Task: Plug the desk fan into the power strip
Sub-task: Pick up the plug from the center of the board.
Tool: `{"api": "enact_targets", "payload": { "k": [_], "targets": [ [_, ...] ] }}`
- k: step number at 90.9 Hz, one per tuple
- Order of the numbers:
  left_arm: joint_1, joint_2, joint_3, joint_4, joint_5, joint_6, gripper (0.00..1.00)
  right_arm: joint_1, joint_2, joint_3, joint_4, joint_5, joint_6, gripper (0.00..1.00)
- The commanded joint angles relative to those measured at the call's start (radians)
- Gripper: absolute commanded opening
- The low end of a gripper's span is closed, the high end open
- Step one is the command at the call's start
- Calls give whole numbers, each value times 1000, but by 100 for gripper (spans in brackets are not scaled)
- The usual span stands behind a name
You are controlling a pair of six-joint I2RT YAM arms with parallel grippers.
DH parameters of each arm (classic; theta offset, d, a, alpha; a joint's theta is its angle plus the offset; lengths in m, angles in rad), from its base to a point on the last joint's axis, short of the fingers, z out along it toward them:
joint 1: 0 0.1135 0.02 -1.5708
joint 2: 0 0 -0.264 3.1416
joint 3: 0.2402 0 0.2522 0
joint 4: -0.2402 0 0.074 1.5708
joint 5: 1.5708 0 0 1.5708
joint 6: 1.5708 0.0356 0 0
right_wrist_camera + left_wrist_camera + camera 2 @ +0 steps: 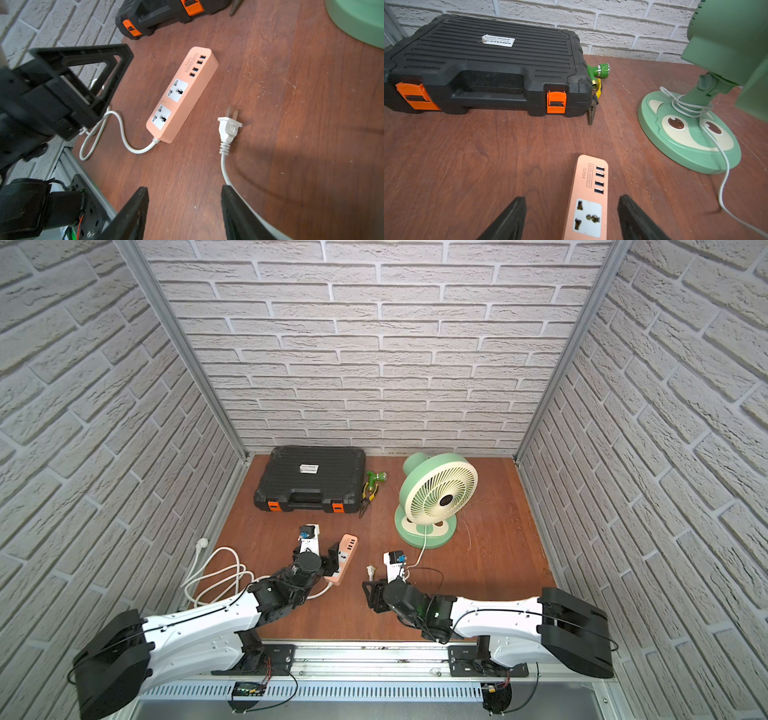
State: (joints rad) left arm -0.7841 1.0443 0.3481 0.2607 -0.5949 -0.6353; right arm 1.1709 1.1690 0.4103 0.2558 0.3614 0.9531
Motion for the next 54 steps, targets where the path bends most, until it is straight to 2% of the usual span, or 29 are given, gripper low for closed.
{"api": "enact_targets", "payload": {
  "k": [1,13,24,39,54],
  "targets": [
    [-1,10,-21,52,0,14,74,7,-68,-78,-48,22,4,63],
    [0,31,-18,74,14,16,74,2,-72,-132,2,49,61,65],
    [0,33,-13,80,29,24,74,-3,2,-114,48,34,67,65],
    [-1,17,-14,85,40,33,74,-35,82,-141,201,16,101,65],
    [-3,-7,-19,76,41,55,74,-36,91,-114,136,-50,56,64]
  ]
}}
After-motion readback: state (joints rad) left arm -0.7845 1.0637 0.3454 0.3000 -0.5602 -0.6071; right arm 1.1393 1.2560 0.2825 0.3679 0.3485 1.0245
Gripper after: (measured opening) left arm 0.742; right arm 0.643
